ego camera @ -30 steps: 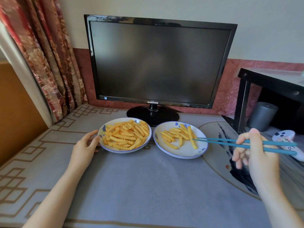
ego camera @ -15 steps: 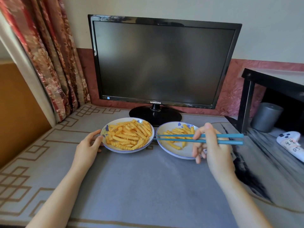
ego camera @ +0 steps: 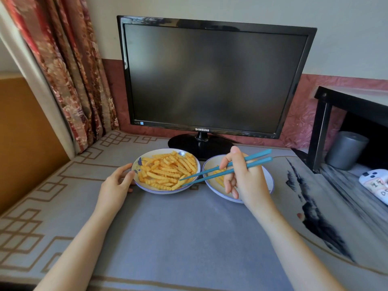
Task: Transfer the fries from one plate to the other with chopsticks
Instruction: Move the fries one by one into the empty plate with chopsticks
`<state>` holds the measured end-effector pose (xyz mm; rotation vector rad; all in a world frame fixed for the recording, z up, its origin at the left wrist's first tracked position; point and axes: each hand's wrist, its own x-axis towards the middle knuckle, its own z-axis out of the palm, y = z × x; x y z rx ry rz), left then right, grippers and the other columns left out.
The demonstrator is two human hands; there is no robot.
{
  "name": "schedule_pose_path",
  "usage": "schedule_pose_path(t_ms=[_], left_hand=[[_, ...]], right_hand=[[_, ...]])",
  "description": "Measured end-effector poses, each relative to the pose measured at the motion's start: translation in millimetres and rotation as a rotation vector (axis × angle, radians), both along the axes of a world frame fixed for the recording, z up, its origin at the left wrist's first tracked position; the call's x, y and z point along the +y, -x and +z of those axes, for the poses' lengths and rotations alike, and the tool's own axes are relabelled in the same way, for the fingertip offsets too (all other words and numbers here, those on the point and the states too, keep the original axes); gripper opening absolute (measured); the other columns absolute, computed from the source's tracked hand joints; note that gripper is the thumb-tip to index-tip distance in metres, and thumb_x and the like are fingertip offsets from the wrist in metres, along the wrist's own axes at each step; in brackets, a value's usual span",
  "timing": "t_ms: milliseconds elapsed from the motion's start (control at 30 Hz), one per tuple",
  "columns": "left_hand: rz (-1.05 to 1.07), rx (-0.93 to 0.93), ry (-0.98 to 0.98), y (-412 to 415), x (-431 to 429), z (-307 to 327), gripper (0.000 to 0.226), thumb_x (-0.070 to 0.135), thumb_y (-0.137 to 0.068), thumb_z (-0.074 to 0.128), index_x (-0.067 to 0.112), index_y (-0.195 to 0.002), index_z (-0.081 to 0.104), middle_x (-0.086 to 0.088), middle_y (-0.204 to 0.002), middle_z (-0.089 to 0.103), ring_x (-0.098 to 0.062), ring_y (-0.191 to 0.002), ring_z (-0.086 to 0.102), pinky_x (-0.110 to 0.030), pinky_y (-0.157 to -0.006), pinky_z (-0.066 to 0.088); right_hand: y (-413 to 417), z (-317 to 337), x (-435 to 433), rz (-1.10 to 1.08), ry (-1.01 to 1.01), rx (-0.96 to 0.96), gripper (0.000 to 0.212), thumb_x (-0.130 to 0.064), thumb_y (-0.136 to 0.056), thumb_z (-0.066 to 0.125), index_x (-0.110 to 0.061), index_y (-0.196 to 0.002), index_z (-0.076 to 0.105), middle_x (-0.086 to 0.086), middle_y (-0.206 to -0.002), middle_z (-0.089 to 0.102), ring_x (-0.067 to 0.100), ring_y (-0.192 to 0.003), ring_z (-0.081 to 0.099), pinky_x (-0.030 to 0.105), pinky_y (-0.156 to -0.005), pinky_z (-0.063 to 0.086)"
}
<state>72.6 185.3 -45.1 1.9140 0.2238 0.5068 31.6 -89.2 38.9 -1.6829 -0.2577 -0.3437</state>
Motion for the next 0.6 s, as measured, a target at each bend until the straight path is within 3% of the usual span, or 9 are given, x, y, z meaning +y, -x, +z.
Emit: schedule_pose_path(t_ms=[133,267,600], left_hand=[[-0.008,0.000,0.004,-0.6,0.7,-1.1,0.031,0.016,-0.097,0.048,0.013,-0.126,0.057,-0.003,-0.097,0.067,-0.005,-0.072,0.060,-0.003,-0.051,0.045],[-0.003,-0.002,0.002,-1.4,0.9,-1.5,0.031,0.016,-0.097,0.048,0.014,-0.126,0.057,-0.004,-0.098,0.067,-0.008,-0.071,0.060,-0.003,-0.051,0.044],[0.010,-0.002,-0.018,-1.2,0.4,-1.3,0.031,0.016,-0.097,0.049,0.013,-0.127,0.058,-0.005,-0.099,0.066,-0.015,-0.070,0.060,-0.001,-0.051,0.043]], right_hand=[[2.1,-6.6,4.9,-0.003,-0.092,0.014,0.046,-0.039,-0.095,0.039,-0.007,-0.064,0.051,0.008,-0.037,0.045,0.015,-0.027,0.037,0.020,-0.032,0.029],[7.9,-3.9,-4.0,-0.072,-0.196,0.038,0.047,-0.030,-0.102,0.036,-0.008,-0.063,0.050,0.009,-0.037,0.044,0.018,-0.030,0.040,0.019,-0.032,0.031],[21.7,12.5,-56.6,-0.323,-0.221,-0.100,0.047,-0.029,-0.103,0.032,-0.010,-0.063,0.048,0.011,-0.038,0.048,0.020,-0.029,0.037,0.019,-0.034,0.027]])
